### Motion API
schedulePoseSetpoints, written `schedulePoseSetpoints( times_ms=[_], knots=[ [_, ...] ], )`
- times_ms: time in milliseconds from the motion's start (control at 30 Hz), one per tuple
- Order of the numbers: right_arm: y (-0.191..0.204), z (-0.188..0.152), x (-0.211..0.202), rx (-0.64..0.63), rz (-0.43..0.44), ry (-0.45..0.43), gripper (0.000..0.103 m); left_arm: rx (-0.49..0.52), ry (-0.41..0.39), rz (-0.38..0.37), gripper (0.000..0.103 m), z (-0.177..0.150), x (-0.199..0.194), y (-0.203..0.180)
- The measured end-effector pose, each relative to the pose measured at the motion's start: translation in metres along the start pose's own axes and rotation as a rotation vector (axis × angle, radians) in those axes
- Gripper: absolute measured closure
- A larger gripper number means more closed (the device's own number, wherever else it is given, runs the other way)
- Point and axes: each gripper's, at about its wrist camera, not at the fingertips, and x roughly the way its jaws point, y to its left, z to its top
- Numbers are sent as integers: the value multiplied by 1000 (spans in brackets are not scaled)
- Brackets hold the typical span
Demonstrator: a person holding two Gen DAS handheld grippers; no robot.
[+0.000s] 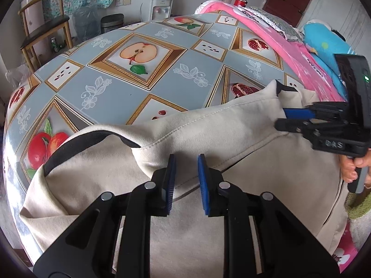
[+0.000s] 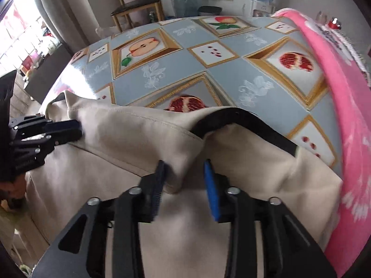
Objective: Fold large clothes
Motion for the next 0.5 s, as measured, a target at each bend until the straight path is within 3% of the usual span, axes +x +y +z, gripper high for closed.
schedulePoseSetpoints(
  times_ms=[100, 200, 267, 367, 433, 500],
  knots=[
    [-1, -4, -26, 31, -71, -66, 65, 0, -3, -7, 83, 0, 0, 1],
    [16, 2, -43, 32, 13, -150, 65, -2, -5, -8, 83, -1, 0, 2],
    [42, 10, -34, -24, 67, -154, 65, -3, -5, -6, 83, -1, 0, 2],
    [69, 16, -4, -89, 78, -131, 65, -17, -6, -8, 84, 0, 0, 3],
    [74, 15, 24, -103, 41, -101, 65, -26, -7, -9, 84, -1, -1, 4],
    [67, 13, 24, -79, 77, -128, 65, -33, -8, -13, 84, -1, -1, 5]
  ],
)
